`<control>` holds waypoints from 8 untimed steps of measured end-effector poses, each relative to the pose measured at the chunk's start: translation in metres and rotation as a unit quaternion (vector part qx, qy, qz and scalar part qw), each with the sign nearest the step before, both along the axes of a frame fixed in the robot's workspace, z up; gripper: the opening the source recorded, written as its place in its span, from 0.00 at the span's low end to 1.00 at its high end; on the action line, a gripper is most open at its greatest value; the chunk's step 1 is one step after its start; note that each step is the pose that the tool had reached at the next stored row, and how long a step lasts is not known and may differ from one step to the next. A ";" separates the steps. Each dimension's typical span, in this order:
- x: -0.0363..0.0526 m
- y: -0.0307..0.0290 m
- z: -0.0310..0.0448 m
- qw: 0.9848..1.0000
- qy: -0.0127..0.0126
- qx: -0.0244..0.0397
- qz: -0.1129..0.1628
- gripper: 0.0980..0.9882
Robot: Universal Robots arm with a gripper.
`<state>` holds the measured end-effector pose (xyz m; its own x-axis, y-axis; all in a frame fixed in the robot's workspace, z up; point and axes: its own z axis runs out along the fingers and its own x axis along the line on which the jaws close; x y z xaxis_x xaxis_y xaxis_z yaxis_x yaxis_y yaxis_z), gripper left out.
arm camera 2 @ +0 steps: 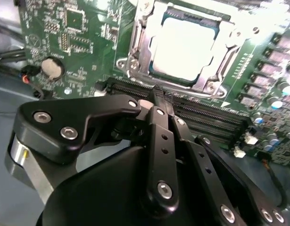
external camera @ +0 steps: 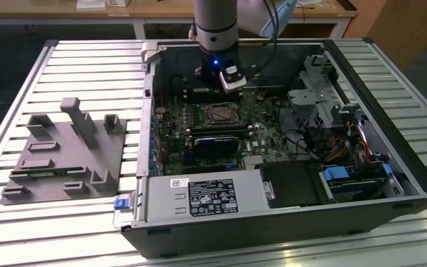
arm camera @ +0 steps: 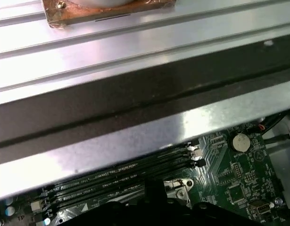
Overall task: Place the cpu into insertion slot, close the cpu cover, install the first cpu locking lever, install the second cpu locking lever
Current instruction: 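Install the first cpu locking lever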
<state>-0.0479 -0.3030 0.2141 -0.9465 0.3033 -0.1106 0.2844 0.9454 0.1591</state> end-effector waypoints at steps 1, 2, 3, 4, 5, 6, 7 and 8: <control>0.0006 -0.0005 0.0000 1.000 0.003 -0.004 0.000 0.01; 0.0012 -0.0010 -0.0001 1.000 0.006 -0.007 0.000 0.01; 0.0017 -0.0018 -0.0002 1.000 0.008 -0.010 0.000 0.01; 0.0019 -0.0031 -0.0002 1.000 0.011 -0.013 0.000 0.01; 0.0020 -0.0047 -0.0004 1.000 0.013 -0.015 0.000 0.01; 0.0022 -0.0065 -0.0007 1.000 0.014 -0.016 0.000 0.01; 0.0023 -0.0082 -0.0009 1.000 0.016 -0.018 0.000 0.01; 0.0023 -0.0101 -0.0010 1.000 0.017 -0.020 0.000 0.01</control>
